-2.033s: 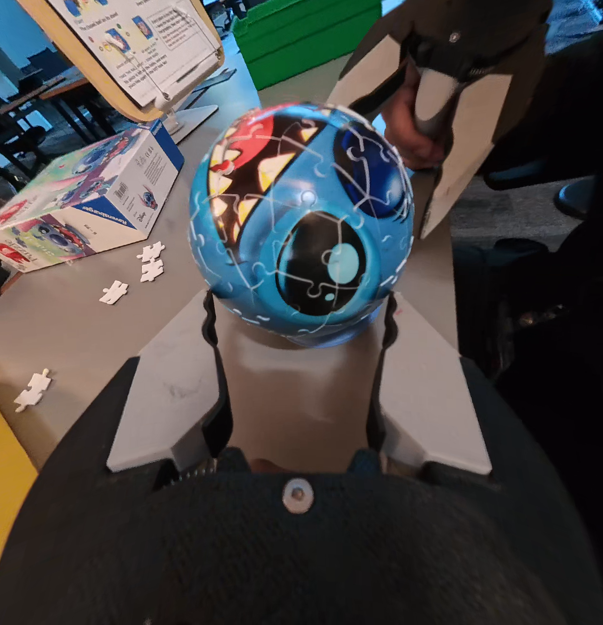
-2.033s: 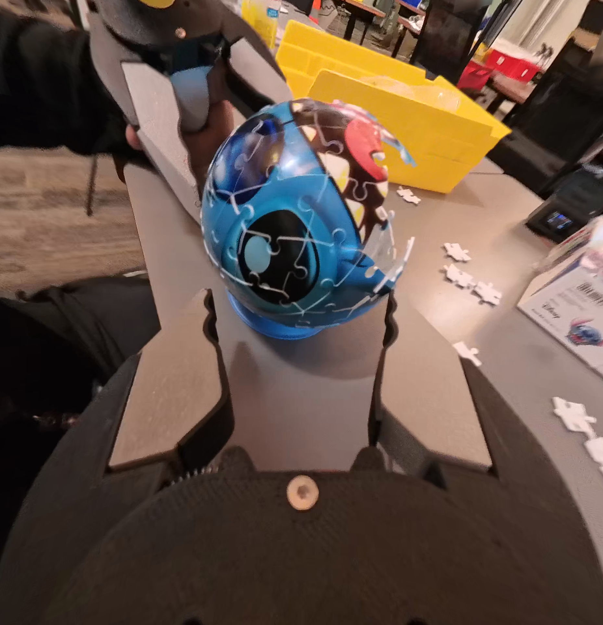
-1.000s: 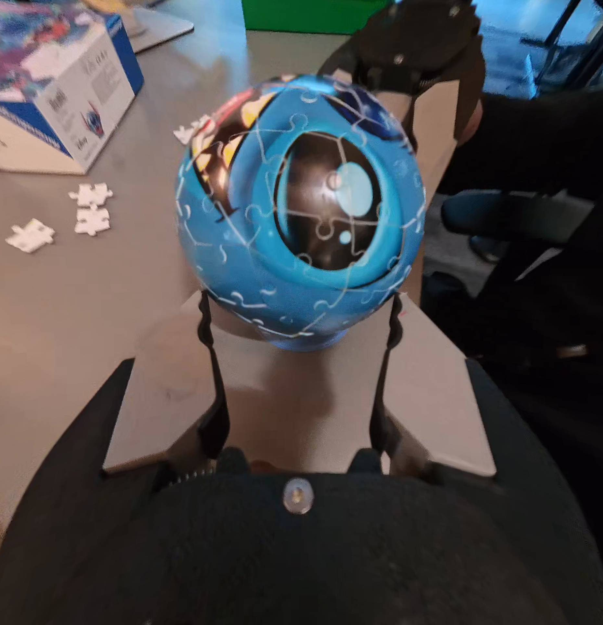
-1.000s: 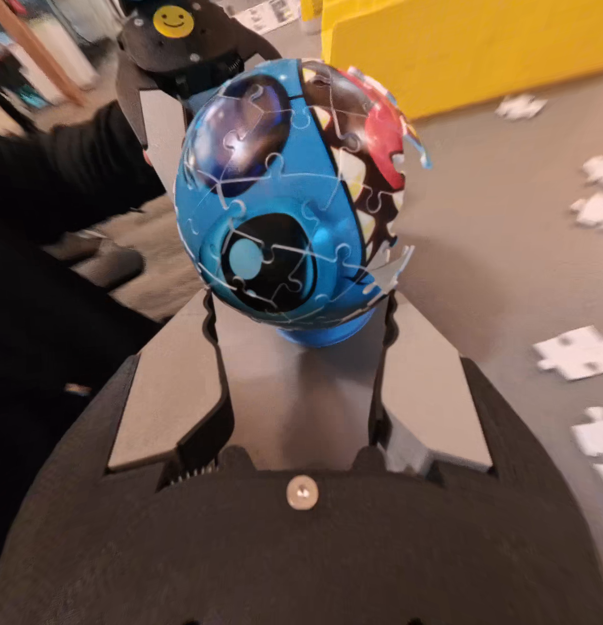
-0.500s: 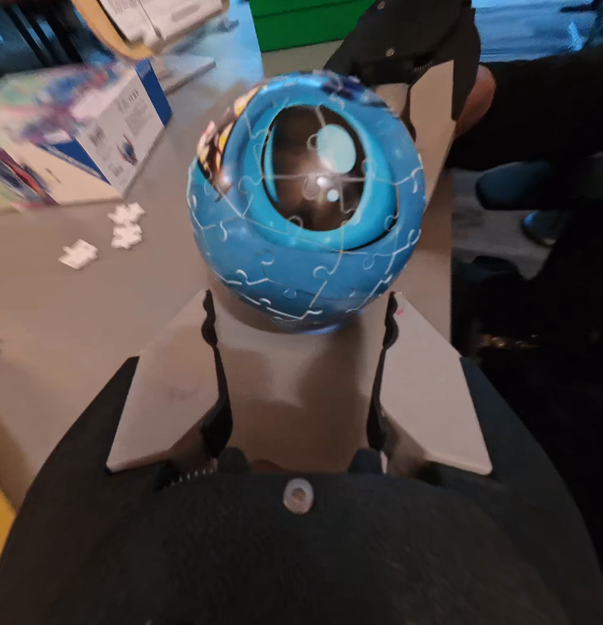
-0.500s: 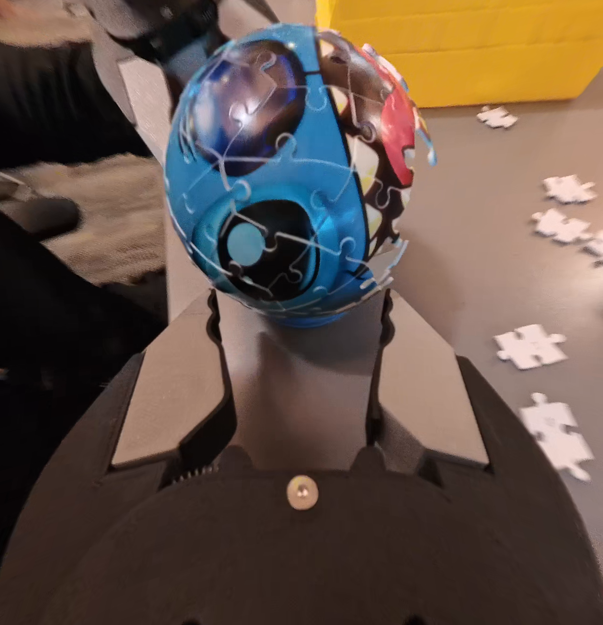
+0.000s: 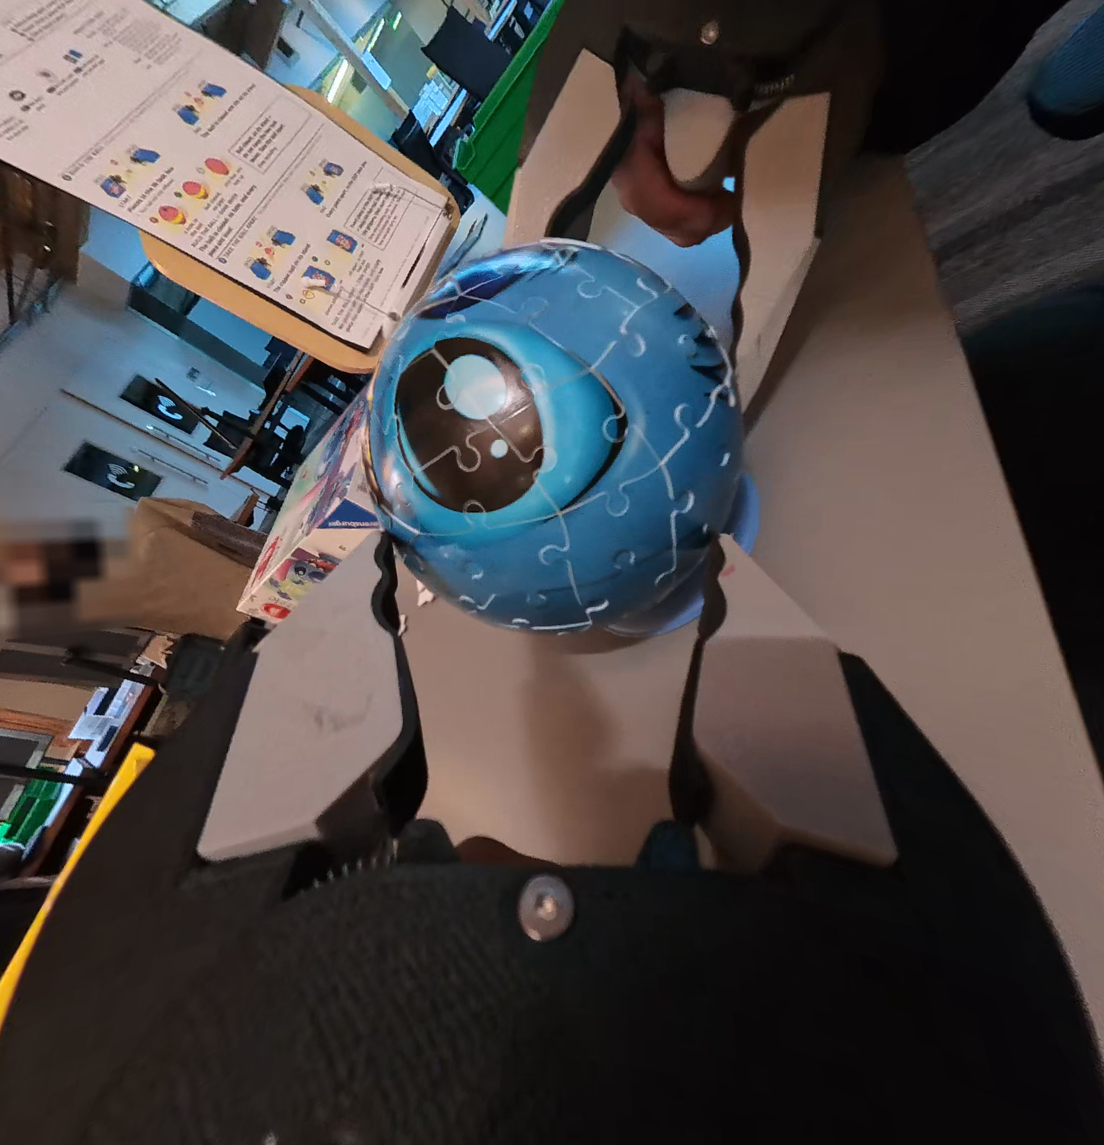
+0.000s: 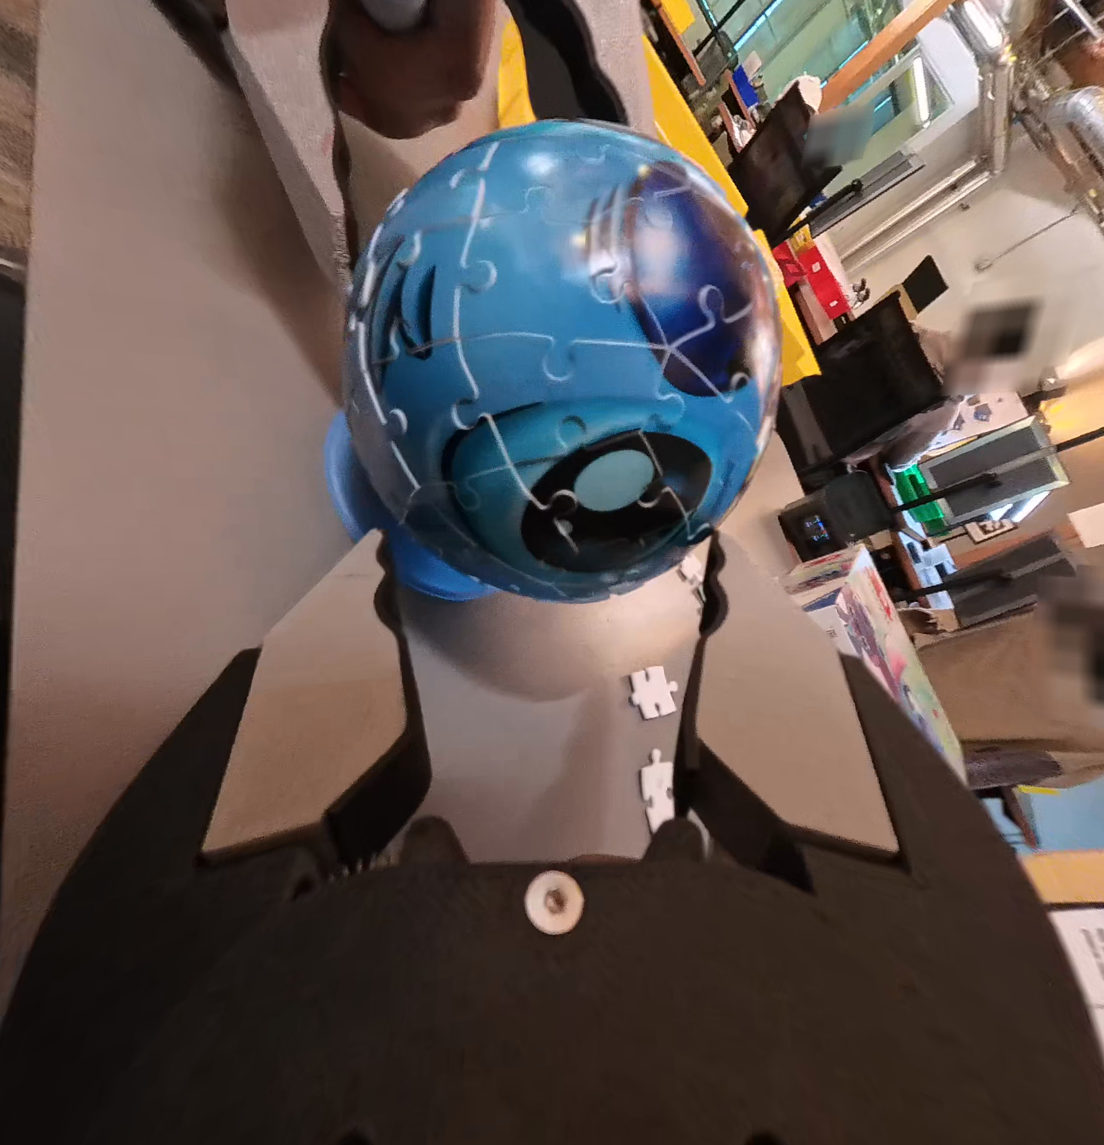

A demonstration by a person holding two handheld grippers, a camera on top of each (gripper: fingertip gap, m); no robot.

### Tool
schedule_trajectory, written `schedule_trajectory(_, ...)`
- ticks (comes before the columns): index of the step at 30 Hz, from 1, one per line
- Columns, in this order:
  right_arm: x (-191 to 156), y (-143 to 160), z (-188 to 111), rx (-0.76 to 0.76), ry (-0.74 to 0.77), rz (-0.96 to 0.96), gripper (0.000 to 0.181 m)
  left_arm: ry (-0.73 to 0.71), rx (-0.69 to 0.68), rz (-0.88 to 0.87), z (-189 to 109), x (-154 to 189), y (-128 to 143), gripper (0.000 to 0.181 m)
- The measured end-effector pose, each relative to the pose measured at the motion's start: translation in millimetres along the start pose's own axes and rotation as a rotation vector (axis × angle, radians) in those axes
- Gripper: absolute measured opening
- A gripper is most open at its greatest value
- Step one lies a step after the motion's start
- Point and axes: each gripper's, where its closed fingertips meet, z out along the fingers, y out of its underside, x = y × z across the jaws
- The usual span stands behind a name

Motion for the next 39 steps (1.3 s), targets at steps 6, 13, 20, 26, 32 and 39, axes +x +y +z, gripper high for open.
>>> schedule_trajectory(6,8.5,-10.3,-1.1,0.02,-0.304,0.403,0.094,0.13,0.03,-0.338,-3.3,-15.9,-13.2,0.098)
schedule_trajectory(13,14.3,-2.8,-2.1,-0.131,-0.78,0.937,0.095,0.35,-0.062,-0.969,11.9,-41.1,-10.5,0.098)
schedule_trajectory(20,18.5,2.7,-0.3,-0.147,-0.936,1.22,0.094,0.4,-0.103,-1.256,23.6,-42.0,2.1,0.097)
schedule_trajectory(26,20.3,3.7,-1.3,-0.108,-0.924,1.266,0.091,0.411,-0.096,-1.327,21.1,-38.3,8.4,0.094)
schedule_trajectory(32,16.7,-4.4,-6.3,-0.083,-0.786,1.082,0.096,0.368,-0.067,-1.192,16.1,-40.6,-5.6,0.087)
schedule_trajectory(39,4.6,-13.7,-3.7,0.006,-0.418,0.733,0.099,0.234,0.064,-0.823,-1.5,-32.5,-16.2,0.077)
